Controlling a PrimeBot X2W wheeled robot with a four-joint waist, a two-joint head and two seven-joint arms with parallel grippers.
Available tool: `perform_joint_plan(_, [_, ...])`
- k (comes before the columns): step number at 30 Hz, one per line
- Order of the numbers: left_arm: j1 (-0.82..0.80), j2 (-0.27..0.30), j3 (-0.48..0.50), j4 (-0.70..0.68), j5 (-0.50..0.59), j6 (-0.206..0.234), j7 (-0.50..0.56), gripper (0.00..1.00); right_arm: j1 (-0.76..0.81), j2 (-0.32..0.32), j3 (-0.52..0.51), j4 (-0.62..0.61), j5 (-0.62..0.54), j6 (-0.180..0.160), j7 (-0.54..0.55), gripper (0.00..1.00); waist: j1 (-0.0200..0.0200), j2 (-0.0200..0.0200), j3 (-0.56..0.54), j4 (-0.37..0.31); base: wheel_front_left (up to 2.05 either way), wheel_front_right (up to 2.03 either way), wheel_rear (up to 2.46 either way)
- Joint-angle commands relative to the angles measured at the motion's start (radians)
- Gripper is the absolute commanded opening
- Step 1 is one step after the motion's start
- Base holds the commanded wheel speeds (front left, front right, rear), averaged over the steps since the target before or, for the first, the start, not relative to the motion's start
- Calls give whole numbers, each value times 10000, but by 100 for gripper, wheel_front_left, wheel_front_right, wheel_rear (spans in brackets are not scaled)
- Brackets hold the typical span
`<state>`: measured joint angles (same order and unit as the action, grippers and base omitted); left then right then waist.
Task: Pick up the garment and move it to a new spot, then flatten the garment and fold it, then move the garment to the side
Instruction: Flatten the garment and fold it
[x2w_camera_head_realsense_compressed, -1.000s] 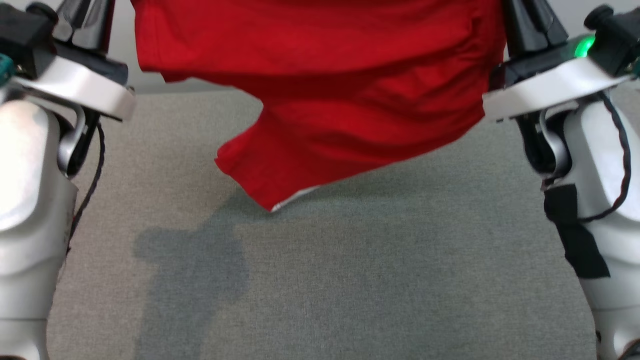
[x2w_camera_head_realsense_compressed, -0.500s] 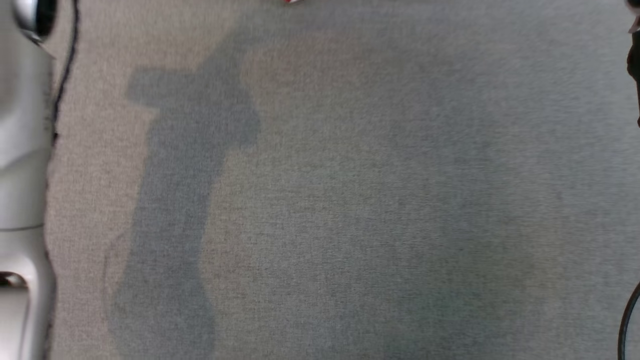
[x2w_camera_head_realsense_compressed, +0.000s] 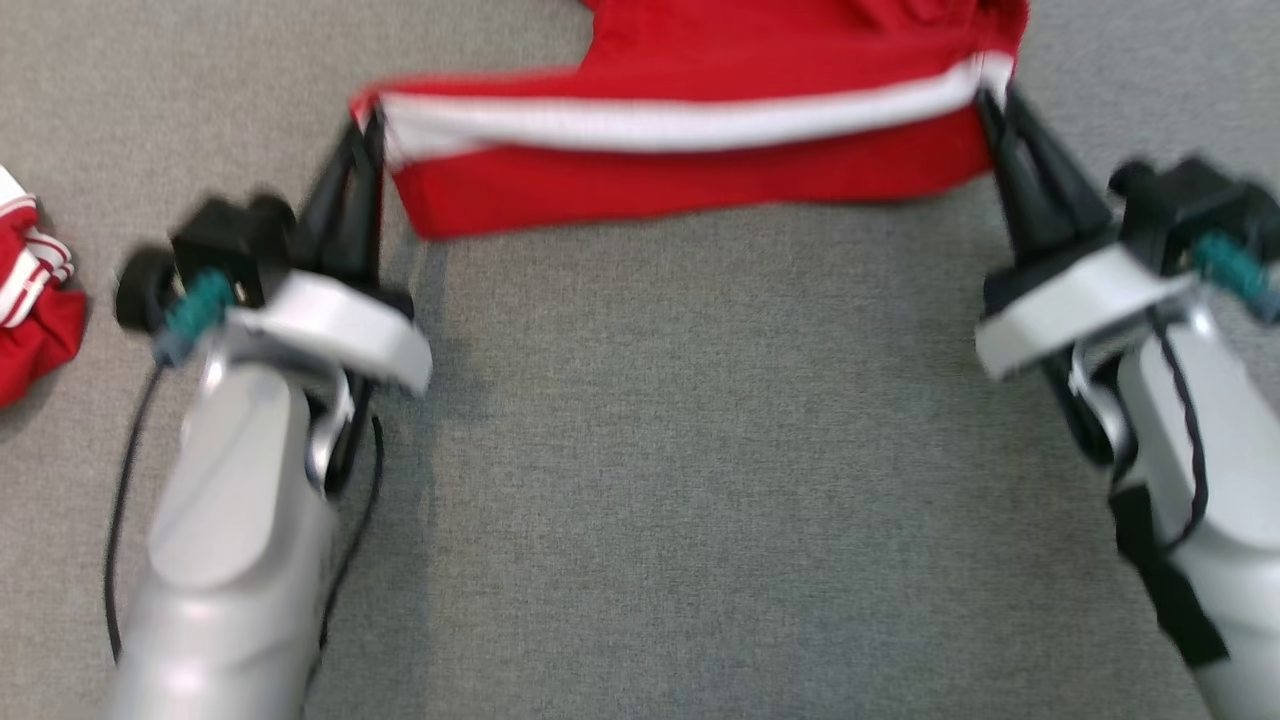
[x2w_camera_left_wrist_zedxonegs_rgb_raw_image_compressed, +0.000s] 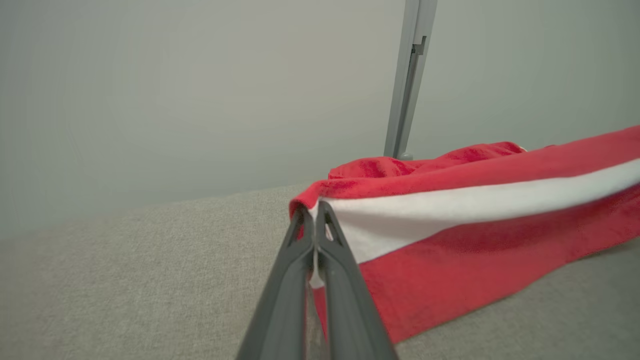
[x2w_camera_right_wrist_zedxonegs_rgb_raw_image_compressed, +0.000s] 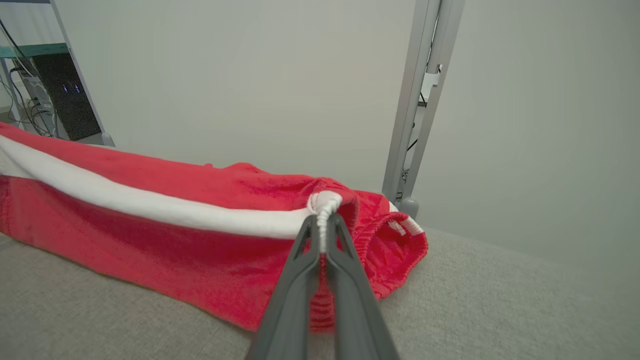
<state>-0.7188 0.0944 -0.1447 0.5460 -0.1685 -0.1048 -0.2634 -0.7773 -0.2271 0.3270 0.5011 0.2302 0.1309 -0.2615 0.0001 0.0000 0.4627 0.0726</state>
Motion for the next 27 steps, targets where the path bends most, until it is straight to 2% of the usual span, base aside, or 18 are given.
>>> perform_joint_plan(1, [662, -51, 152, 33, 10, -92, -19, 0, 734, -135, 28, -268, 247, -3, -52, 0, -1, 0, -451, -156, 0, 0, 0])
perform_joint_plan(8, [3102, -306, 670, 133, -100, -154, -19, 0, 3318, 8, 268, -889, 771, -3, -53, 0, -1, 0, -1753, -383, 0, 0, 0])
perform_joint_plan(16, [5327, -391, 1218, -39, -360, -83, -19, 0, 5346, 182, 491, -925, 797, -3, -53, 0, -1, 0, -3256, -473, 0, 0, 0])
perform_joint_plan(22, [6881, -404, 965, -29, -167, -128, -19, 0, 6784, 434, 489, -860, 830, -3, -53, 0, -1, 0, -4370, -460, 0, 0, 0])
perform_joint_plan(27, [7861, -408, 1196, -162, -99, -90, -19, 0, 7689, 479, 716, -959, 899, -3, -52, 0, -1, 0, -4866, -505, 0, 0, 0])
